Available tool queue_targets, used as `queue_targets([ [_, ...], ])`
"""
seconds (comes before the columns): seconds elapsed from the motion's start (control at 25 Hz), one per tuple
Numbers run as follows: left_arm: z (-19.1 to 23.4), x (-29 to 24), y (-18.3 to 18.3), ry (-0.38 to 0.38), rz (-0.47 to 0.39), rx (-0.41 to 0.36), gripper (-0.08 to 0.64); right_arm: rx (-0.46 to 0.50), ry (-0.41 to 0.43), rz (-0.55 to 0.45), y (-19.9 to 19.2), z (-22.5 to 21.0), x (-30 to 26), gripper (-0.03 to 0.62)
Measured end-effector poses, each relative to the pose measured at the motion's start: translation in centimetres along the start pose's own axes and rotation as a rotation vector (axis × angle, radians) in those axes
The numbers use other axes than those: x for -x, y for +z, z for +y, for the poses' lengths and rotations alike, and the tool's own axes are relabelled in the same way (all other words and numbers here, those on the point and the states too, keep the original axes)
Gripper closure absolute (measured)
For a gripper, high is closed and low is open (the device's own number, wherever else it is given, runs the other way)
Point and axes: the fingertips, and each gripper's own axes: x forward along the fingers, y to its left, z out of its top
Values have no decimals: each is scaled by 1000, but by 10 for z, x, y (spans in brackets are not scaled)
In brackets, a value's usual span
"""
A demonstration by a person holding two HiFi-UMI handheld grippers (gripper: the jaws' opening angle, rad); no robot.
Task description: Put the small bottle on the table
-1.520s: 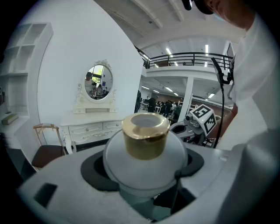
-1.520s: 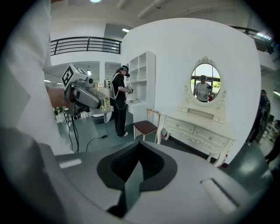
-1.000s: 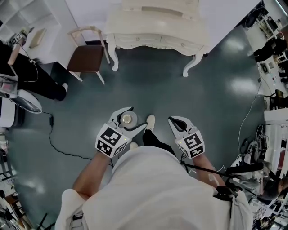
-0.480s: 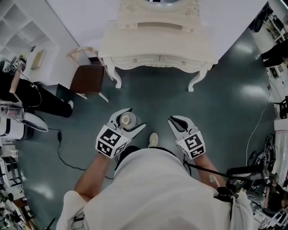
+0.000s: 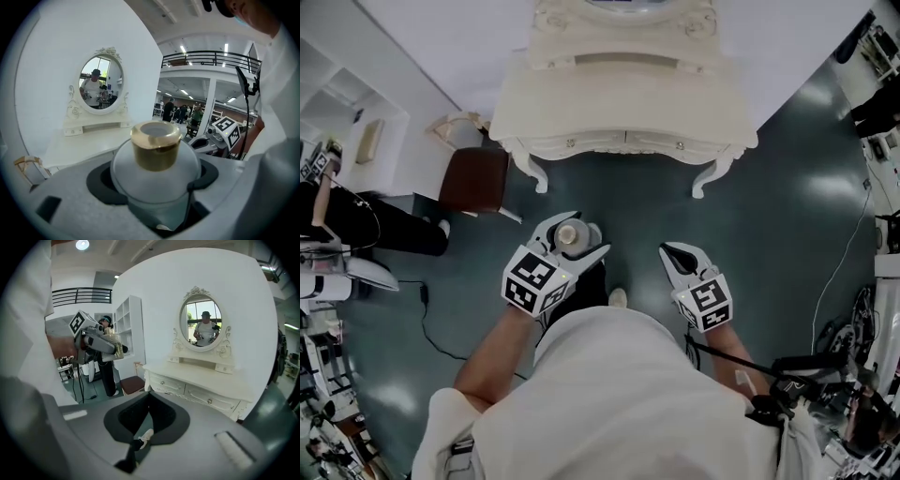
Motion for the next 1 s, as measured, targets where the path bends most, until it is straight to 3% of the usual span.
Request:
queue_targets([
  [0.24,69,-62,31,-28,18,-30,219,-33,-48,23,21,-61,-40,591],
  [0.64,197,-168,118,-58,48,-127,219,-60,-139,18,98,-181,-111,591],
  [1.0,294,-265,183,25,44,-78,219,-64,-83,36,127,-268,-161,591],
])
